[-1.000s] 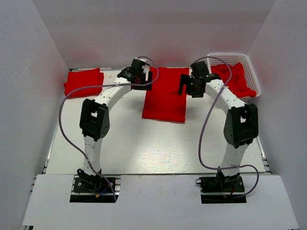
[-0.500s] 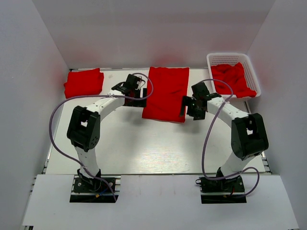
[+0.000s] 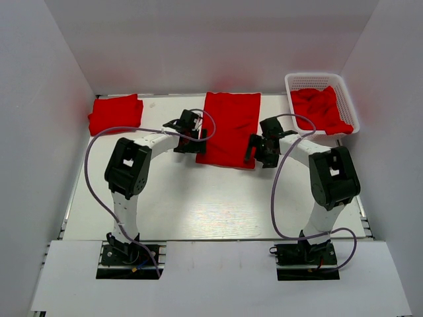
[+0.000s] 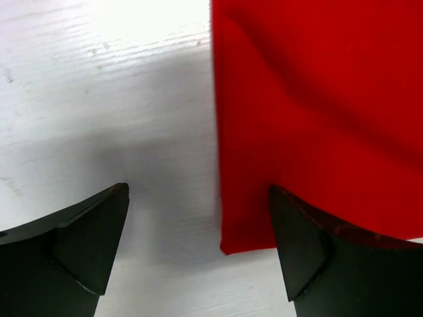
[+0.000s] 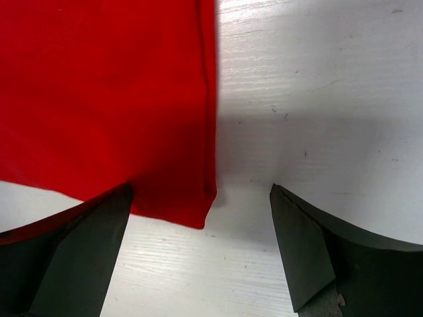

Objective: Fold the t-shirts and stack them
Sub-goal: Grab one side of the 2/3 rectangular tshirt with both arms

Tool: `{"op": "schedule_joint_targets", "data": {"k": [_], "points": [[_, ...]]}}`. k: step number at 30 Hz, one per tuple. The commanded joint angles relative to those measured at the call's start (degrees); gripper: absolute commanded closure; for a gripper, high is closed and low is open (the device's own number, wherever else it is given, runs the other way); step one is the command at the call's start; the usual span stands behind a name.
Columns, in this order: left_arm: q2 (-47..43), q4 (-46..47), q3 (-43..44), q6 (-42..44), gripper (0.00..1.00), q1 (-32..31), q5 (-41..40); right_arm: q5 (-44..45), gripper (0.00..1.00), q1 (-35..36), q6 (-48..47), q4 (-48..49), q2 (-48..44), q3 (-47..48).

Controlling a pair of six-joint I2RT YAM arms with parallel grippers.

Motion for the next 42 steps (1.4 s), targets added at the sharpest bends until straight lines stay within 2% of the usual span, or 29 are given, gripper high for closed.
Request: {"op": "schedule_joint_targets", "data": {"k": [1, 4, 5, 8, 9, 11, 12, 14, 15, 17, 18, 19, 20, 24, 28, 34, 35, 36, 42], "points": [[0.54, 1.58, 0.78, -0.69, 0.06, -0.69, 3.08, 0.97, 0.10, 0.05, 1.19, 2.14, 0.93, 0.31], [0.54, 4.29, -2.46, -1.30, 0.15, -1.22, 5.45, -0.69, 0.23, 0.05, 1.01, 2.31, 1.19, -0.13], [0.02, 5.35, -3.61, -1.31, 0.20, -1.23, 6.51, -1.13, 0.33, 0.22, 0.84, 2.57, 1.19, -0.74], [0.01, 6.59, -5.73, -1.84, 0.33, -1.75, 8.36, -2.54, 0.49, 0.14, 1.10, 3.53, 1.28, -1.79], [0.01, 6.59, -6.42, -2.36, 0.40, -2.36, 8.36, -2.89, 0.56, 0.23, 1.36, 3.71, 1.19, -2.23], [0.01, 6.59, -7.22, -2.36, 0.43, -2.98, 8.98, -3.77, 0.62, 0.23, 1.71, 3.81, 1.28, -2.93], [-0.59, 6.59, -8.09, -2.36, 0.49, -2.99, 8.98, -3.95, 0.67, 0.23, 1.71, 4.24, 1.19, -3.20], [-1.22, 6.59, -9.59, -2.36, 0.53, -3.51, 10.38, -3.86, 0.72, 0.40, 2.15, 4.16, 1.02, -3.90], [-1.83, 7.29, -10.47, -2.36, 0.59, -3.51, 11.60, -3.95, 0.74, 0.23, 2.24, 4.16, 1.10, -4.43], [-2.44, 7.30, -11.00, -2.89, 0.67, -4.03, 11.62, -4.30, 0.84, 0.32, 2.24, 4.59, 0.67, -5.30], [-3.06, 7.30, -11.61, -2.89, 0.81, -4.04, 11.62, -4.48, 0.87, 0.31, 2.50, 5.12, -0.03, -5.75], [-3.06, 7.30, -11.62, -2.89, 0.91, -4.04, 11.62, -4.83, 0.97, 0.40, 2.59, 5.30, -0.12, -6.88], [-3.06, 6.51, -11.62, -3.50, 1.00, -4.04, 11.62, -5.00, 1.00, 0.40, 2.77, 5.82, -0.21, -7.33], [-6.30, 3.35, -13.98, -4.03, 1.00, -4.04, 12.14, -5.88, 1.00, 0.40, 2.24, 6.09, -4.67, -9.61], [-14.47, 1.16, -19.34, -5.61, 1.00, -4.04, 12.14, -6.23, 1.00, 0.84, 1.54, 4.95, -11.54, -15.23], [-29.50, -3.24, -27.17, -4.39, 1.00, -5.26, 19.96, -10.19, 1.00, 3.56, -0.57, -0.67, -27.18, -23.94], [-30.91, -5.95, -28.48, -3.78, 1.00, -5.27, 21.27, -10.19, 1.00, 3.91, -0.48, -4.51, -28.59, -24.47], [-32.23, -7.28, -29.01, -3.77, 1.00, -5.79, 21.28, -10.10, 1.00, 4.61, -0.66, -5.50, -32.26, -24.82], [-39.09, -15.37, -27.88, -4.39, 0.96, -6.41, 21.28, -12.55, 1.00, 6.81, 1.97, -8.59, -39.23, -25.53]]}}
